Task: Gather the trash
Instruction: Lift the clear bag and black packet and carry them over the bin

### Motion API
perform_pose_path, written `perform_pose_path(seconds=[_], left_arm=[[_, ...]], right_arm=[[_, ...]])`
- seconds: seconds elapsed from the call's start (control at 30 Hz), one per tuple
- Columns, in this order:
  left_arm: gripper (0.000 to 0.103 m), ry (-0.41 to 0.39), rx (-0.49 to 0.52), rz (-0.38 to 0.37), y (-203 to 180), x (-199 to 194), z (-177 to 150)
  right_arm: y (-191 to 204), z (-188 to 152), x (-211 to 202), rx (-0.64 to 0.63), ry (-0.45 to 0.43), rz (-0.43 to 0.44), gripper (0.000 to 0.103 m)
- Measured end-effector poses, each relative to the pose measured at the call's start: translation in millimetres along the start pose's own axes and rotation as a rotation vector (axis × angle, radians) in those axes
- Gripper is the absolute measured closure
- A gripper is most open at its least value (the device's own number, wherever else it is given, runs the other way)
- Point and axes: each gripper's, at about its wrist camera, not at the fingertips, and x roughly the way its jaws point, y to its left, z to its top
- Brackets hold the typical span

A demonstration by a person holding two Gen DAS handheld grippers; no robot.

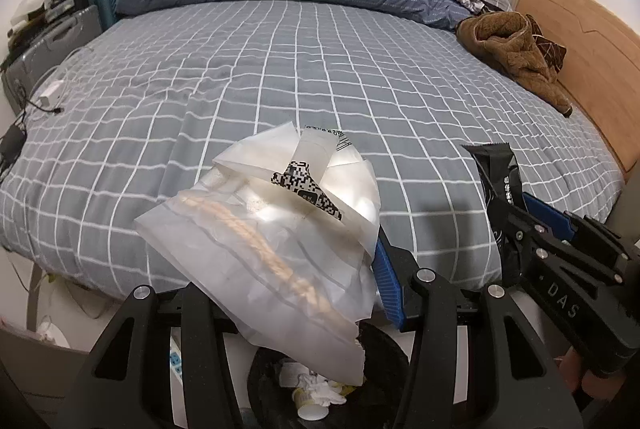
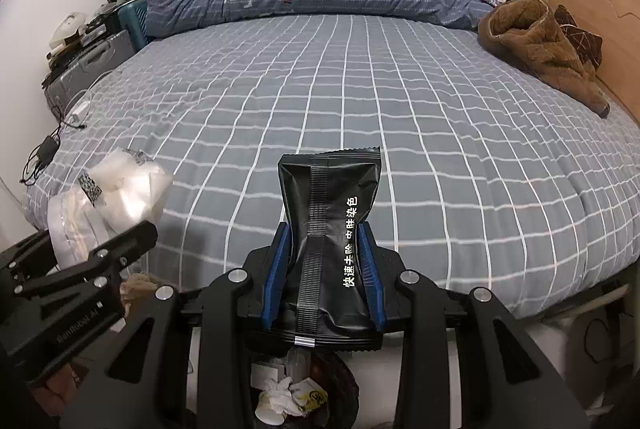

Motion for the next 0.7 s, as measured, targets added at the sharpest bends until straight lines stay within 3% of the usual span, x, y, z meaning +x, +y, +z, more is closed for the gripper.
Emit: perform_pose_path(seconds=[0.43,0.7], left_arm=[[0.054,0.024,-0.021,-0.008,7.7,-28.9,-41.8],[0.054,0.056,-0.036,0.003,22.4,-48.3,-79.6]], right_arm=[[9.0,-43.5,-30.9,-0.018,0.019,0.006,0.070],[15.8,-83.6,-42.6,-0.021,0.080,0.004,0.070]])
